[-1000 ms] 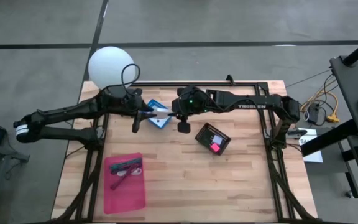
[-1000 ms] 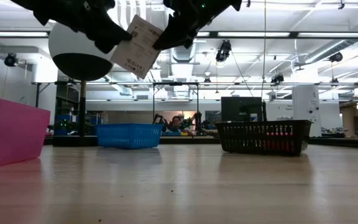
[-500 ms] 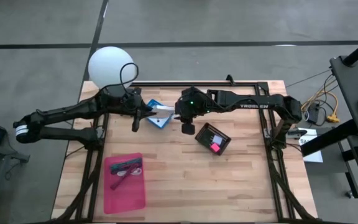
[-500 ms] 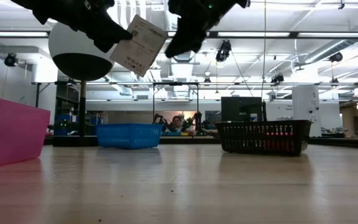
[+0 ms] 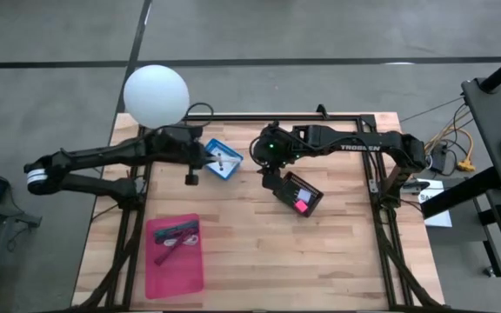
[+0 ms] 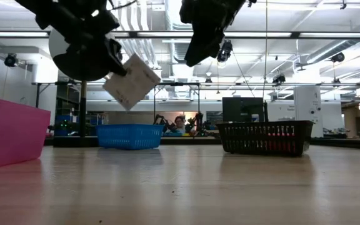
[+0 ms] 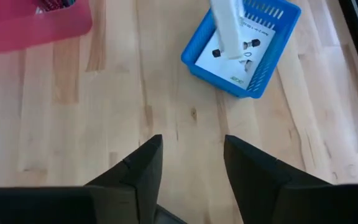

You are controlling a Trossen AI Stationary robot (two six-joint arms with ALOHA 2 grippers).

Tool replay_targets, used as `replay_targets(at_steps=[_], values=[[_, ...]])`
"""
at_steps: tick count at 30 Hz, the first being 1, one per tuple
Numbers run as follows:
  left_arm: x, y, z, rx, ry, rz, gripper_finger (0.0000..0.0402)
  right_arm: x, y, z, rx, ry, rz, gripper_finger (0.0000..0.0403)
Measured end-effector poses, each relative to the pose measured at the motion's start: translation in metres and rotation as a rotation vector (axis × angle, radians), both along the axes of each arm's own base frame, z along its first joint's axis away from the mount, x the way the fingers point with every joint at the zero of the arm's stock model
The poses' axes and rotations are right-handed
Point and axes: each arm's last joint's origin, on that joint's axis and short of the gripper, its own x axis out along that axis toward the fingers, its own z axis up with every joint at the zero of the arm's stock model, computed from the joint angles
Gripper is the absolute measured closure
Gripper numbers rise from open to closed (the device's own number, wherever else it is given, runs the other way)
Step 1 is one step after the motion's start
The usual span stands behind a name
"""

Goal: Pick and place items into bin
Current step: Put the white card reader box into the blue bin

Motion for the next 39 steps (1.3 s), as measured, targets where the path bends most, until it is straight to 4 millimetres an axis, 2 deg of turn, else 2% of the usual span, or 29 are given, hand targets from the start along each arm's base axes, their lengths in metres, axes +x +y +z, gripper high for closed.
replay_targets(at_steps=[6,14,20,31,39], values=[[0.012,0.006,-0.014,0.135,0.121,0.040,0.0376,0.000,0.000,0.000,0.017,-0.001,-0.023,0.0247],[0.023,0.007,-0.031,0.251,0.250,-0.033,0.0376,0.000,0.000,0.000,0.018,0.003,-0.024,0.0248],[0.028,0.008,-0.040,0.386,0.359,-0.018,0.0376,0.000,0.000,-0.001,0.018,0.006,-0.023,0.0246],[0.035,0.012,-0.053,0.441,0.450,-0.020,0.0373,-0.001,0.000,-0.001,0.018,0.008,-0.023,0.0246],[0.043,0.015,-0.059,0.469,0.449,-0.030,0.0371,-0.001,0.000,-0.001,0.019,0.009,-0.023,0.0246]])
